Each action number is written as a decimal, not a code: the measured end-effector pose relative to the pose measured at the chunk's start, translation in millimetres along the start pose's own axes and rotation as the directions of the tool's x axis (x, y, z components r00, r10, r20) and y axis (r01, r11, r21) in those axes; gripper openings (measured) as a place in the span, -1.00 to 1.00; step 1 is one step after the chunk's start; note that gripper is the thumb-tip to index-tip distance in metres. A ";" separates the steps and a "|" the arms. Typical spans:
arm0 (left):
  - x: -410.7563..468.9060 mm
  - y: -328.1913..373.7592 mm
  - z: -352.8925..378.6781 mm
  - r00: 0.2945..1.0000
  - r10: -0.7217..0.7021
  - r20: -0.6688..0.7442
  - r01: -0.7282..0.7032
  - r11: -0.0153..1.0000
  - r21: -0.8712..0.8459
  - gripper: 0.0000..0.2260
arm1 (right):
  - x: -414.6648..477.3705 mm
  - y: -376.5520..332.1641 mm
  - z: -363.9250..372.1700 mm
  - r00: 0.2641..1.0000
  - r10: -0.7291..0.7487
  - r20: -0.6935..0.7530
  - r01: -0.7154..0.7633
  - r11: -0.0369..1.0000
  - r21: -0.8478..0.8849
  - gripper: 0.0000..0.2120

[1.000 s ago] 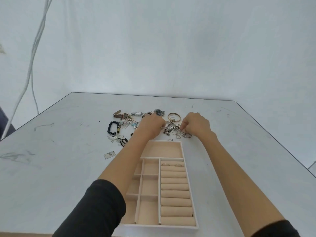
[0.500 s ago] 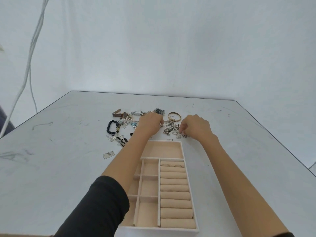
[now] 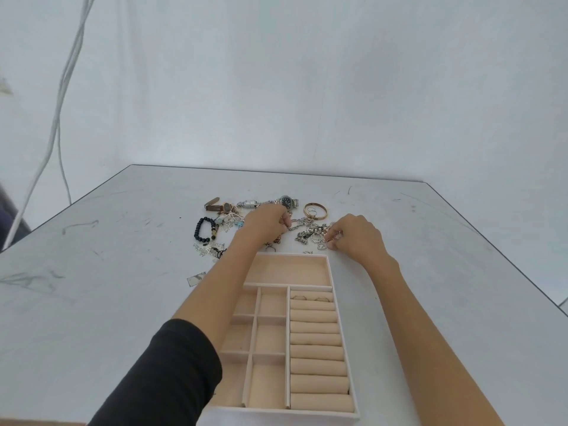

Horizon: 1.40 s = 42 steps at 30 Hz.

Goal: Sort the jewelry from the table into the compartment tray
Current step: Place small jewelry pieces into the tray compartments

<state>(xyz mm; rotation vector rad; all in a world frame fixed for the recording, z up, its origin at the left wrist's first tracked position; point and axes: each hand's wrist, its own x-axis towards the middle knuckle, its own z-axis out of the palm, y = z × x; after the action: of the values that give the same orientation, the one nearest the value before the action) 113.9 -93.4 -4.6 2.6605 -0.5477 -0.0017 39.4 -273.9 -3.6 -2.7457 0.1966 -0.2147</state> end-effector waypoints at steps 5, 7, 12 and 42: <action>-4.2 -3.8 -1.3 1.000 -0.014 -0.027 0.011 0.994 -0.105 -0.79 | -4.6 2.0 0.2 0.999 -0.026 -0.048 0.027 0.999 0.029 -0.86; -5.0 -7.5 -1.0 0.998 -0.023 -0.061 0.013 0.989 -0.148 -0.80 | -5.6 2.8 0.6 0.998 -0.031 -0.055 0.035 0.998 0.059 -0.89; -5.6 -10.4 -1.0 0.987 0.005 -0.162 -0.022 0.995 -0.099 -0.82 | -6.3 4.3 4.1 0.994 -0.020 -0.107 0.039 0.983 0.181 -0.91; -154.2 -27.2 -5.0 0.875 0.140 -0.464 -0.409 0.726 -0.552 -0.91 | -124.8 -10.1 -4.4 0.969 -0.105 -0.222 0.232 0.691 0.685 -0.92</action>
<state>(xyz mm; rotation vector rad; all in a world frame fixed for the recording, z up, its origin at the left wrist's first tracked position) -17.6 -10.5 -23.7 1.8144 -0.6652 0.3676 -82.4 -245.6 -11.0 -1.9594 -0.0935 -0.4650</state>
